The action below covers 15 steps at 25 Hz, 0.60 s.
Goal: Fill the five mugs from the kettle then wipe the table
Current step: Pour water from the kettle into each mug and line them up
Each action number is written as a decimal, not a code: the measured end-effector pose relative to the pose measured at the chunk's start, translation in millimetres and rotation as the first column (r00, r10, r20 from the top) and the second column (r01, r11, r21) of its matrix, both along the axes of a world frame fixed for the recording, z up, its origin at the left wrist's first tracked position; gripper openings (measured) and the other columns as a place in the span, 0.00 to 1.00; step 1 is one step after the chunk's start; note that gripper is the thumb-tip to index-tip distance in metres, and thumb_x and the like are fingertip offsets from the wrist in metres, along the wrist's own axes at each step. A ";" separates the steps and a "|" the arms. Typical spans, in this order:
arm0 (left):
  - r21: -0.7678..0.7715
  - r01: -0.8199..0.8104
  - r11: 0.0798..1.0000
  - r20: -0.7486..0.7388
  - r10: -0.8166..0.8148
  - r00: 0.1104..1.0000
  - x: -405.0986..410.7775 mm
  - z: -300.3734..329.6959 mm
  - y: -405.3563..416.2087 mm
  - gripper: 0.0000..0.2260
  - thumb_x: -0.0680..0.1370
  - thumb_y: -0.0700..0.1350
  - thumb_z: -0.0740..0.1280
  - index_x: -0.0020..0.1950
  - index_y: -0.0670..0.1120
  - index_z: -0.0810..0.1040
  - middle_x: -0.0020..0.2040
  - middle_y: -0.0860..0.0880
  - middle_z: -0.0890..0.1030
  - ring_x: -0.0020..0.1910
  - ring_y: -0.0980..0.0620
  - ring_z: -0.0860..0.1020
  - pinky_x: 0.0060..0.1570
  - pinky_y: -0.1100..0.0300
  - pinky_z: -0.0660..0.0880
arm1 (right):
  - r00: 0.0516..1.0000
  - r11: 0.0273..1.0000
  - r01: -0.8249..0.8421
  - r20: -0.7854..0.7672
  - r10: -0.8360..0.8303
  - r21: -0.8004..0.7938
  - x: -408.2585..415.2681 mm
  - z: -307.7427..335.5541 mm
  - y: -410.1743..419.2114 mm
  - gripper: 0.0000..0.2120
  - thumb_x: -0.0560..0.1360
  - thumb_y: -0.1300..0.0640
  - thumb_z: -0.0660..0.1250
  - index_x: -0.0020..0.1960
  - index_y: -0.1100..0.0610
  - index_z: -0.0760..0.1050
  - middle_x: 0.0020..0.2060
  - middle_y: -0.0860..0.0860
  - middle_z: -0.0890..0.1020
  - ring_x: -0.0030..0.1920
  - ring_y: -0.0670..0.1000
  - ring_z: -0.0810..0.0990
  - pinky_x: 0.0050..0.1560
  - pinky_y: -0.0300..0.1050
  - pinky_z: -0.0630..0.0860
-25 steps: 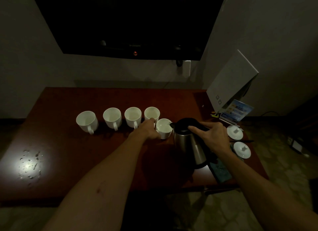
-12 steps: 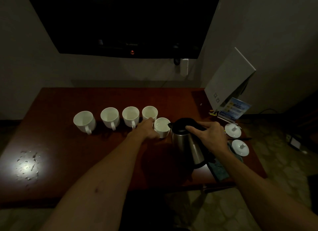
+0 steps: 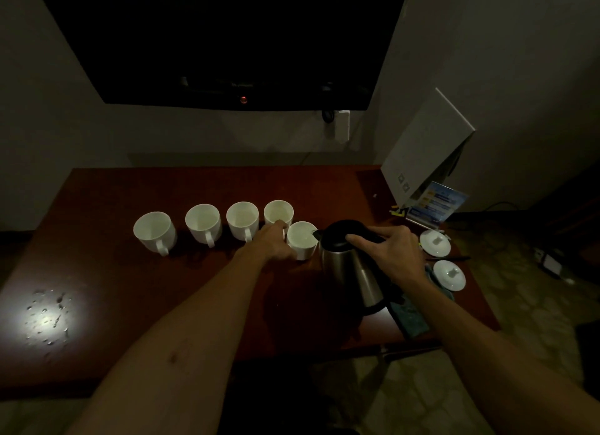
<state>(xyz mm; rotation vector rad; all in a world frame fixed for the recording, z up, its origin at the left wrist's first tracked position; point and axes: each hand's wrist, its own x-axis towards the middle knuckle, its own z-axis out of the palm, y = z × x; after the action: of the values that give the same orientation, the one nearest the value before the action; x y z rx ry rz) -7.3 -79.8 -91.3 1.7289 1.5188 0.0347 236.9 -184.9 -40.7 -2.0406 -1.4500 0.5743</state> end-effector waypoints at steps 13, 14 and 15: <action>-0.027 -0.013 1.000 0.015 0.014 1.000 -1.5 0.9 -1.7 0.39 0.64 0.47 0.76 0.73 0.49 0.64 0.69 0.44 0.69 0.62 0.41 0.74 0.58 0.42 0.77 | 1.000 1.000 -0.017 -0.013 0.017 -0.006 -4.7 4.0 1.5 0.31 0.70 0.36 0.75 0.64 0.54 0.82 0.54 0.51 0.87 0.44 0.44 0.83 0.39 0.40 0.80; -0.031 -0.018 0.999 0.020 0.019 1.000 -2.1 0.3 -1.9 0.39 0.64 0.46 0.75 0.73 0.50 0.64 0.68 0.44 0.70 0.61 0.41 0.75 0.57 0.42 0.78 | 1.000 1.000 -0.014 -0.014 0.014 -0.006 -5.1 4.2 1.6 0.30 0.70 0.36 0.75 0.64 0.54 0.82 0.54 0.51 0.87 0.45 0.45 0.84 0.40 0.41 0.80; -0.033 -0.021 0.999 0.023 0.022 1.000 -2.5 -0.3 -2.3 0.39 0.63 0.47 0.75 0.73 0.50 0.64 0.68 0.44 0.70 0.60 0.41 0.76 0.57 0.42 0.78 | 1.000 1.000 -0.012 -0.013 0.012 -0.004 -5.3 3.7 1.7 0.30 0.70 0.36 0.75 0.65 0.55 0.82 0.55 0.52 0.87 0.45 0.46 0.84 0.40 0.42 0.81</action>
<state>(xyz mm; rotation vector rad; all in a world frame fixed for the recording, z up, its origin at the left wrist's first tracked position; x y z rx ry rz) -9.7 -82.1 -91.6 1.6809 1.5133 0.0402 231.6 -183.2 -37.0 -2.0286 -1.4560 0.5944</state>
